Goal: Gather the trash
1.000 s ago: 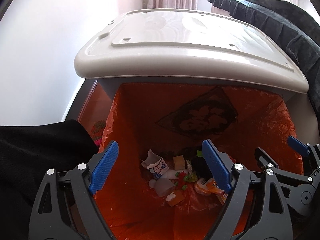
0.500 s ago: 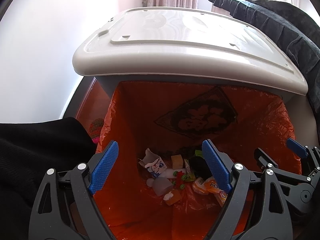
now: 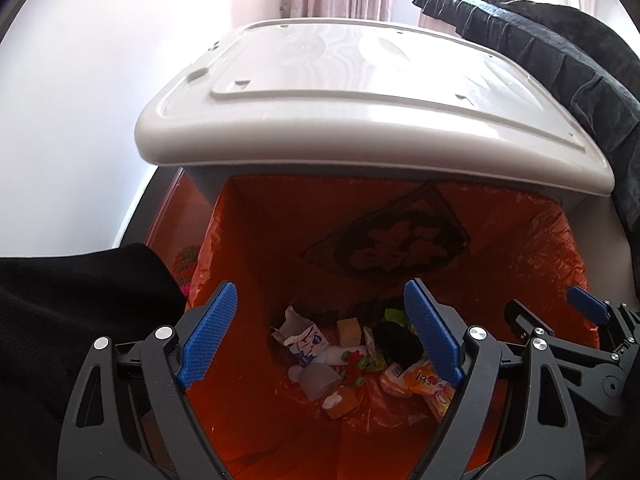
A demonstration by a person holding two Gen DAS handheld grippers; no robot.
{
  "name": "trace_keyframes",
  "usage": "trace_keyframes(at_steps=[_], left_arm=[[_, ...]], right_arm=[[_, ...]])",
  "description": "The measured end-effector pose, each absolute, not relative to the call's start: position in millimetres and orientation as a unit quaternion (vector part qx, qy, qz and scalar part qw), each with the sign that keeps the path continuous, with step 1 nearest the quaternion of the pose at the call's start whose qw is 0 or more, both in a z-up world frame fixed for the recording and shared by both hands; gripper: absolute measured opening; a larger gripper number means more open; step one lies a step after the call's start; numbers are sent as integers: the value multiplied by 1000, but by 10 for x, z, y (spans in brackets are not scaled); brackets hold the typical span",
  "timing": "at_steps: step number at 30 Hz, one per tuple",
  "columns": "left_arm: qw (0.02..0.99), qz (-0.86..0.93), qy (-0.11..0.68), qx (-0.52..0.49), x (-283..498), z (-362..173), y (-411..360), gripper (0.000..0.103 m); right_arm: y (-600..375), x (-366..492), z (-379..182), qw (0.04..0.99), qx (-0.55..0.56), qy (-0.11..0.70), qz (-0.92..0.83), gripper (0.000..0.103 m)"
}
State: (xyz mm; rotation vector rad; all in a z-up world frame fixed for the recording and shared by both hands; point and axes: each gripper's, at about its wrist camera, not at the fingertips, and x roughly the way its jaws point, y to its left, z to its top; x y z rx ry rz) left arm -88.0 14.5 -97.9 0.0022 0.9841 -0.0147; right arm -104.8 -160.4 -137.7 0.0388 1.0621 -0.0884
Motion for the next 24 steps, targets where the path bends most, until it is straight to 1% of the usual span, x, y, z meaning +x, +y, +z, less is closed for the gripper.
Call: trace_keyframes(at_steps=[3,6,10,15,16,17,21,24], left_arm=[[884,-11,467,-4,-852,-921,139,83],[886,-14,464,-16,-824,-875,159,83],[885,-17,462,-52,-791,-821,250,83],[906,-17,418,-70,-685,-491,356,83],[910,-19,408,-67,-630,-415,361,84],[914,-18,401,-64,-546,-331,365,89],[924,-19,375,-70,-147,-73,407,90],[928,-21,368,-51,272,12,404,91]], right_arm=[[-1626,-1028,-1307,867,21,496,-44,86],[-1644,-1012,-1232,873,23,485,-45,90],[-1722,-967,-1113,879,40,472,-46,92],[-1876,-828,-821,892,61,445,-53,93],[-1904,-768,-729,896,60,436,-55,95],[-1922,-714,-662,899,57,429,-57,96],[-2086,-363,-299,915,46,396,-62,97],[-2311,-136,-48,920,47,382,-68,97]])
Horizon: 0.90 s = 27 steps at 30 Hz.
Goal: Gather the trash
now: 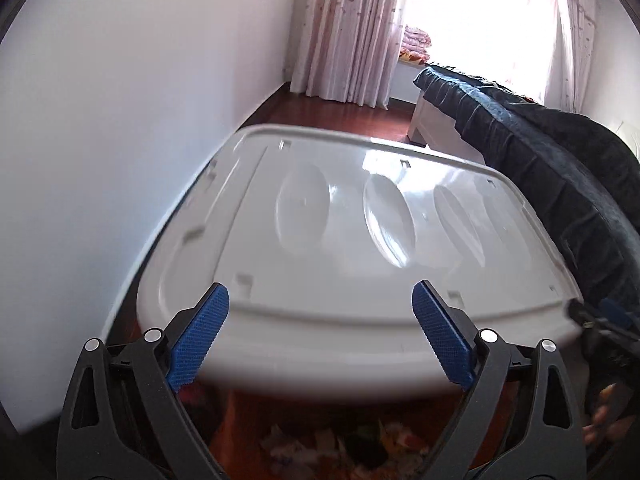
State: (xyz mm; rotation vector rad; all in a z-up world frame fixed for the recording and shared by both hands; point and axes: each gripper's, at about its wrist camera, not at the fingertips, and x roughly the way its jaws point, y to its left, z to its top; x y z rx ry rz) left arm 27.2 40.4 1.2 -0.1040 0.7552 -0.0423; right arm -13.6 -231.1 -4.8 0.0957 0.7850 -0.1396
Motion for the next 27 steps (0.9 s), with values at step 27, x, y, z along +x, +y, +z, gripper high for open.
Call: trace_keyframes(at_steps=[27], left_arm=[[929,-22,367,30,1864,-45,25,92]], right_arm=[[-2311,-96,270,946,-53,312,-64,98]])
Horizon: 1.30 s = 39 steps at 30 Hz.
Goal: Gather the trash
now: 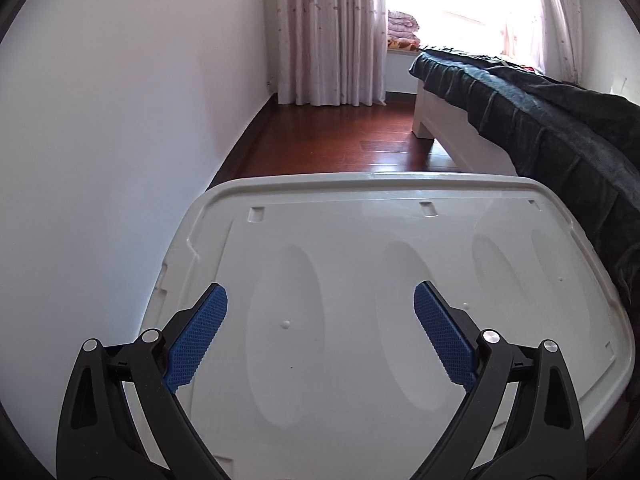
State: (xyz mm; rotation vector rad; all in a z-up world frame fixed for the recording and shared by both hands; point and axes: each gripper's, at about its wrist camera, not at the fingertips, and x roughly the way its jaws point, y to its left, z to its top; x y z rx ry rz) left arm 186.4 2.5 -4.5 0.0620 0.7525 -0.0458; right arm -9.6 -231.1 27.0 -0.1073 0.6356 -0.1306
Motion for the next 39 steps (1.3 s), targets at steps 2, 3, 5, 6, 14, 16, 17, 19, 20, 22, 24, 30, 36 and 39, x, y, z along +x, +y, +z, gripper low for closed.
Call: trace_keyframes(at_steps=[2,3,5,6,14,16,17,19,20,22,24,30,36,39], left_arm=[[930,-24,364,42,1845,-41,-22,92],[931,-24,363,43,1839,-35,-33,92],[931,-26,363,39,1827,-30,-25,92],[930,-26,364,36,1828,-24,-29,92],[932,-37,360,18,1793,23,-24,92],[933,-38,357,22,1782,28,-49,92],[934,-38,355,24,1776,32,-62,92],[934,-38,354,29,1777,34,-84,92],[934,-37,354,30,1772,35,-84,92],[934,-36,353,31,1765,36,-85,92],[936,-36,348,32,1752,45,-93,92],[945,-37,320,50,1698,104,-150,92],[946,-21,316,67,1716,118,-190,92],[944,-21,323,60,1740,97,-172,92]], right_arm=[[-2268,-99,270,947,-59,310,-60,98],[-2251,-98,266,947,-60,309,-59,98],[-2234,-94,257,947,-60,311,-56,98],[-2224,-91,250,947,-60,312,-54,98],[-2127,-101,195,944,-67,319,-44,98],[-2117,-104,184,944,-68,321,-42,98],[-2118,-97,181,943,-69,322,-41,98],[-2108,-94,161,942,-71,325,-39,98],[-2100,-86,153,942,-72,327,-38,98],[-2084,-83,137,941,-74,329,-36,98],[-2077,-81,124,940,-76,331,-35,98],[-2054,-83,79,938,-80,337,-32,98],[-2053,-88,60,937,-80,340,-32,98],[-2055,-82,63,937,-81,339,-32,98]])
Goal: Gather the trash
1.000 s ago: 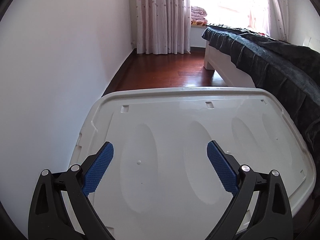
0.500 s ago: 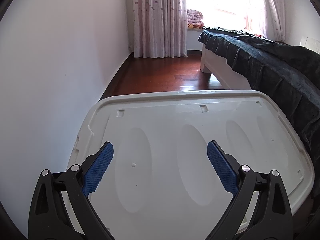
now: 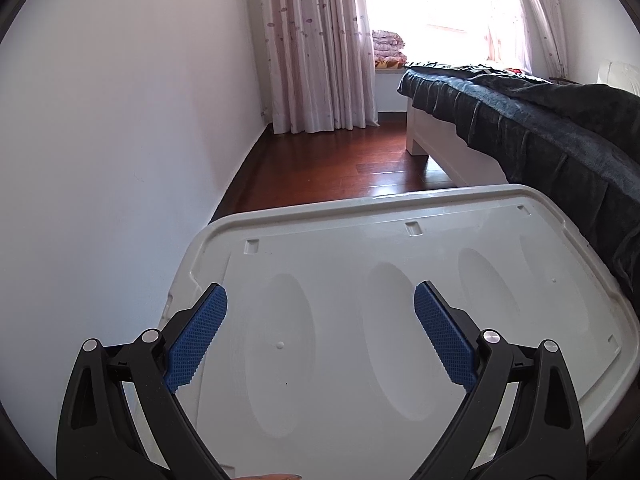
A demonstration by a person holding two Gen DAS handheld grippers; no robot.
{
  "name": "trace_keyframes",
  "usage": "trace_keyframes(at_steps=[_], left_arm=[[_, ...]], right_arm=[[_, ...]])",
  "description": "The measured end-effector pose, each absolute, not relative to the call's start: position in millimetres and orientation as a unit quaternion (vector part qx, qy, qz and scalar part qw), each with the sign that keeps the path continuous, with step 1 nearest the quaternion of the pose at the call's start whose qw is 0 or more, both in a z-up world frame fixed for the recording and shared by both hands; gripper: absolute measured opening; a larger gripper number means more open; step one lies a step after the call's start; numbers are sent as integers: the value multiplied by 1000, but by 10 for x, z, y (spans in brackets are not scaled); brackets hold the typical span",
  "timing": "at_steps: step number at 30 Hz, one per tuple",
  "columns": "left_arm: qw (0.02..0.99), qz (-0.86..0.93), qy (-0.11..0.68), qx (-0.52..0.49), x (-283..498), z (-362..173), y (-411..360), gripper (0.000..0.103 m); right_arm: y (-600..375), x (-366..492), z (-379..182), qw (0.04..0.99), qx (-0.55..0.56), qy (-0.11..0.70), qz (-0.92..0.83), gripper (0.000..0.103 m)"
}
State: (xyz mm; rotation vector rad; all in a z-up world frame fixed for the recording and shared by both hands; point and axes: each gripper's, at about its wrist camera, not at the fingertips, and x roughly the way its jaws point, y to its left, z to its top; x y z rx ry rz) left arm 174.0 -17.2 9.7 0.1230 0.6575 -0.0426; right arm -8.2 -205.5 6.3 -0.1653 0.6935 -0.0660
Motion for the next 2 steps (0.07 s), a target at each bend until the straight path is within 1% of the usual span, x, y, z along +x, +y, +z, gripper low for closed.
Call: trace_keyframes(at_steps=[2], left_arm=[[943,-17,328,56,1761,81,-151,92]], right_arm=[[-2057,-83,65,937,-81,339,-32,98]])
